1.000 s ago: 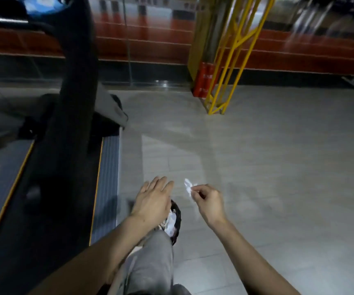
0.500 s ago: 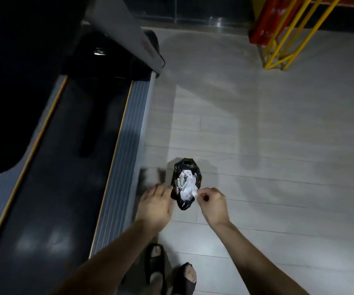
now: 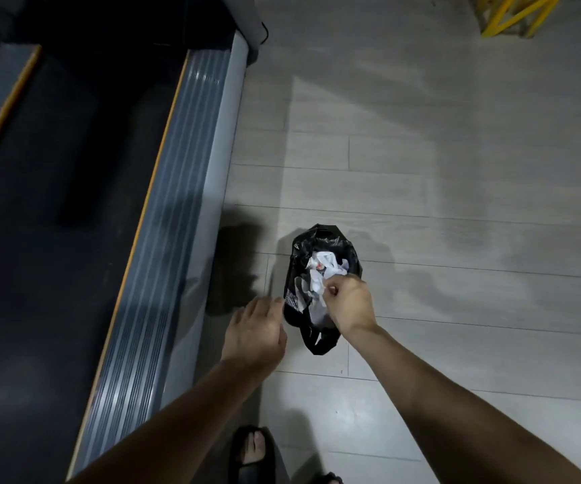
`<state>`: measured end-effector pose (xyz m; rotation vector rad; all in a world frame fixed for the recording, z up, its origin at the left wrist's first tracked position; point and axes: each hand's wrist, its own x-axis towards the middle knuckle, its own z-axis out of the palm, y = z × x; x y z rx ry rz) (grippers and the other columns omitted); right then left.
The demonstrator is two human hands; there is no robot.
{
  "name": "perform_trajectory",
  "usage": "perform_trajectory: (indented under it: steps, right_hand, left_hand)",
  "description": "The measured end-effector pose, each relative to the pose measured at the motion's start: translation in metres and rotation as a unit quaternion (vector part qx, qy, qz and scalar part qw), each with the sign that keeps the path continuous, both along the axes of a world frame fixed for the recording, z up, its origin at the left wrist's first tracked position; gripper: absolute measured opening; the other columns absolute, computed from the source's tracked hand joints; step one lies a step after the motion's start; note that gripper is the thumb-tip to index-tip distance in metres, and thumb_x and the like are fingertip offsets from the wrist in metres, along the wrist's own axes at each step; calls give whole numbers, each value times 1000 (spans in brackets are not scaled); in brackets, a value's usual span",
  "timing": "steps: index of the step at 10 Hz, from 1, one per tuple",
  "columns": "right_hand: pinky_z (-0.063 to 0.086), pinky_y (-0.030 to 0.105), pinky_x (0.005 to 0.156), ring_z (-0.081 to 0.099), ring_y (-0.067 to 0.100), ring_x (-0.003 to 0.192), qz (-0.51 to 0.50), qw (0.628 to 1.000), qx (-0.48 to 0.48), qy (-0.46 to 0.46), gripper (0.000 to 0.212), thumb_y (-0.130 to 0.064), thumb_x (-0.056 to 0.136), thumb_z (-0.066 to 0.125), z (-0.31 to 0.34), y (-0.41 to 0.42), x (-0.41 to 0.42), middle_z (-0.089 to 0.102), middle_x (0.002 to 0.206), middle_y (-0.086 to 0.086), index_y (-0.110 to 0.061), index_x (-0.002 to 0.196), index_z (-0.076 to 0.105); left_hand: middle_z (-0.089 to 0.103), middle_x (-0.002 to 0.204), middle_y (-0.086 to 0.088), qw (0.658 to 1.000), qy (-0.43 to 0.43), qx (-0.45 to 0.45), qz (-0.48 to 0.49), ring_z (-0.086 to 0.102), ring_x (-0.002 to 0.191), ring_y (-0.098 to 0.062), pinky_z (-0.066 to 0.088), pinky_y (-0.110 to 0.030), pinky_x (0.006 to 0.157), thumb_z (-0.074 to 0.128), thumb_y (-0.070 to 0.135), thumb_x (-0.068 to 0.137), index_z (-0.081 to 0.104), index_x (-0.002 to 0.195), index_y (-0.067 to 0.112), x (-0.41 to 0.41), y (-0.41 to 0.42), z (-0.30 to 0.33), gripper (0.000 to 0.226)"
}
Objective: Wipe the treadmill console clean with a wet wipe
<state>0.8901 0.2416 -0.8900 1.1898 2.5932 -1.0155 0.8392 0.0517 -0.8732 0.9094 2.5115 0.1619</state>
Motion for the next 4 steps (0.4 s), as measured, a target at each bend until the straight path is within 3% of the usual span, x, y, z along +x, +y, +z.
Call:
perform_trajectory:
  steps: [2, 4]
  right_hand:
    - [54, 33, 90, 67, 31, 101, 18, 1000, 16, 1, 26, -17, 94, 62, -83, 18, -29, 63, 118, 14, -14, 118, 72]
    - [53, 28, 86, 68, 27, 99, 30, 1000, -2, 8, 24, -19, 94, 63, -89, 15, -22, 65, 117, 10, -20, 117, 70]
  left_hand:
    - [57, 139, -2, 999, 32, 6, -18, 52, 130, -20, 44, -41, 109, 39, 27, 102, 45, 140, 21, -17, 15, -58, 39]
    - [49, 149, -4, 997, 73, -21, -18, 45, 138, -24, 39, -42, 113, 40, 32, 102, 38, 153, 19, -32, 18, -54, 52]
